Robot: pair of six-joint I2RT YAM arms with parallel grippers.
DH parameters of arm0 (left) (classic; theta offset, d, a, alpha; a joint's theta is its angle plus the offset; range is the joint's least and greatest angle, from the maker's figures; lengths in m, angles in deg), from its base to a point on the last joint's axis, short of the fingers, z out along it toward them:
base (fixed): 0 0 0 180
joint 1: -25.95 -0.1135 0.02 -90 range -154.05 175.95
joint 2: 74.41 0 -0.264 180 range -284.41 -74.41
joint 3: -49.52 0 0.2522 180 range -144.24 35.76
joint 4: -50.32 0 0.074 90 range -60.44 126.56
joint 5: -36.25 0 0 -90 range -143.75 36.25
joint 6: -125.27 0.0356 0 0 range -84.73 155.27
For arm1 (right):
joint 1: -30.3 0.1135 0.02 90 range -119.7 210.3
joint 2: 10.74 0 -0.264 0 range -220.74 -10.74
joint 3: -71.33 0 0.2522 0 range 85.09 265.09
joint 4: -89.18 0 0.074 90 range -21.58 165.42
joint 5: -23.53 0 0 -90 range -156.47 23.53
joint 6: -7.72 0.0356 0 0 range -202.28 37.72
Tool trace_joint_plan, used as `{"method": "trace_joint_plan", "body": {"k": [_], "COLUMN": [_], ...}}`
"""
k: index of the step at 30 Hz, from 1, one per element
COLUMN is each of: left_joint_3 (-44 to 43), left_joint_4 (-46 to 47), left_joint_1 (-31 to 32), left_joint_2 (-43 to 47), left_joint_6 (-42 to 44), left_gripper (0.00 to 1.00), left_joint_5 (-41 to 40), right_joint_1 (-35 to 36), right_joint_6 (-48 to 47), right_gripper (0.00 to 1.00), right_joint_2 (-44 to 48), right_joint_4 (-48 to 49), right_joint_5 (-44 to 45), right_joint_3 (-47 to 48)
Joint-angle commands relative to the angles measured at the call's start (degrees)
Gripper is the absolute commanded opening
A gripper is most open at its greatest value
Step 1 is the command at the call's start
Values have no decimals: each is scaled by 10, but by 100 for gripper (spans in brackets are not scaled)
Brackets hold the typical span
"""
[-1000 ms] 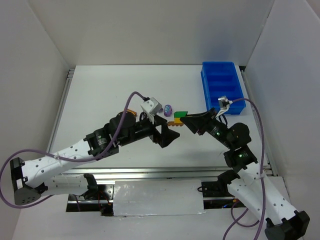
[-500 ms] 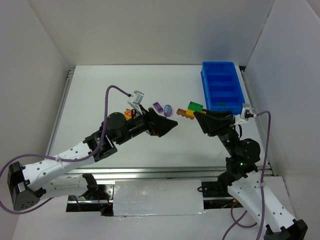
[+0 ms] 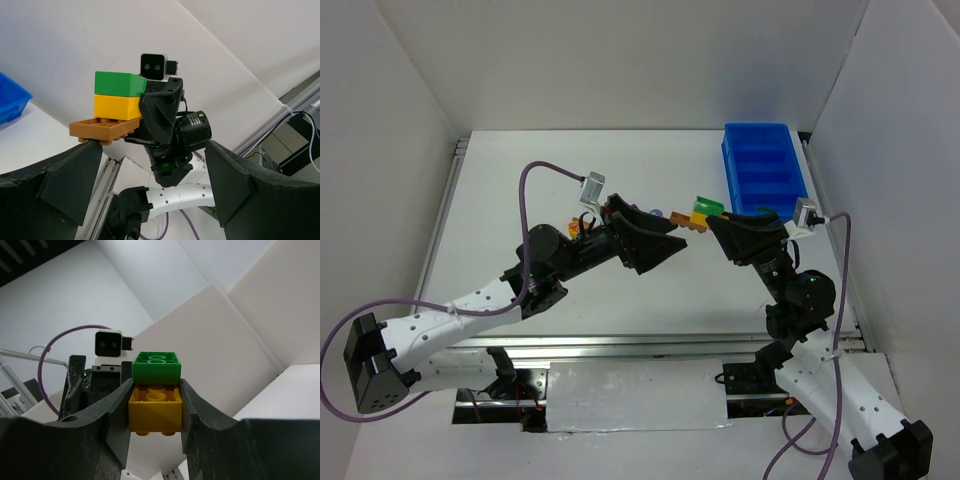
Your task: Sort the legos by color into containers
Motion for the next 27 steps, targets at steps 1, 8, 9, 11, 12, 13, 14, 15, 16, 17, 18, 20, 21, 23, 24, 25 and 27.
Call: {"method": "trace_joint_plan", "body": {"k": [1, 8, 9, 11, 12, 13, 14, 15, 16, 17, 18, 20, 21, 23, 24, 25, 27], "left_joint_3": [-18, -23, -32, -42, -43, -43, -45, -47, -47, -45, -44, -42, -45, -59, -62, -62, -63], "left_joint_4": [59, 61, 52, 48, 50, 53, 53, 46, 44, 44, 46, 39, 32, 11, 10, 13, 13], "left_joint_1": [0, 0, 0, 0, 0, 0, 0, 0, 1, 1, 1, 1, 1, 1, 1, 1, 1], "left_joint_2": [-18, -28, -31, -42, -49, -52, -54, -56, -57, -57, -55, -52, -53, -56, -61, -62, -67], "left_joint_6": [-11, -7, -6, -5, -6, -7, -7, -5, -4, -5, -4, -3, 3, 7, 8, 6, 4], "left_gripper": [96, 95, 95, 94, 94, 93, 93, 93, 92, 92, 93, 93, 94, 99, 100, 100, 99], "left_joint_5": [39, 44, 47, 59, 63, 66, 68, 72, 73, 73, 72, 69, 67, 70, 78, 81, 86], "right_joint_1": [0, 0, 1, 0, 0, -1, 1, -1, 0, 0, 0, 0, 0, 1, 1, 1, -1], "right_joint_6": [14, 22, 31, 36, 33, 30, 25, 22, 16, 1, -6, -15, -14, -29, -36, -49, -59], "right_gripper": [0, 0, 0, 0, 0, 0, 0, 0, 0, 0, 0, 0, 0, 0, 0, 0, 0], "right_joint_2": [3, -10, -11, -12, -11, -7, -5, 2, 6, 10, 14, 22, 22, 29, 36, 39, 49], "right_joint_4": [60, 103, 120, 145, 147, 142, 140, 134, 122, 111, 97, 81, 87, 76, 62, 47, 37], "right_joint_5": [-21, -49, -53, -54, -57, -59, -56, -54, -53, -48, -47, -48, -49, -39, -33, -31, -20], "right_joint_3": [17, 20, 11, 9, 13, 16, 20, 26, 28, 36, 42, 43, 42, 49, 53, 60, 67]}}
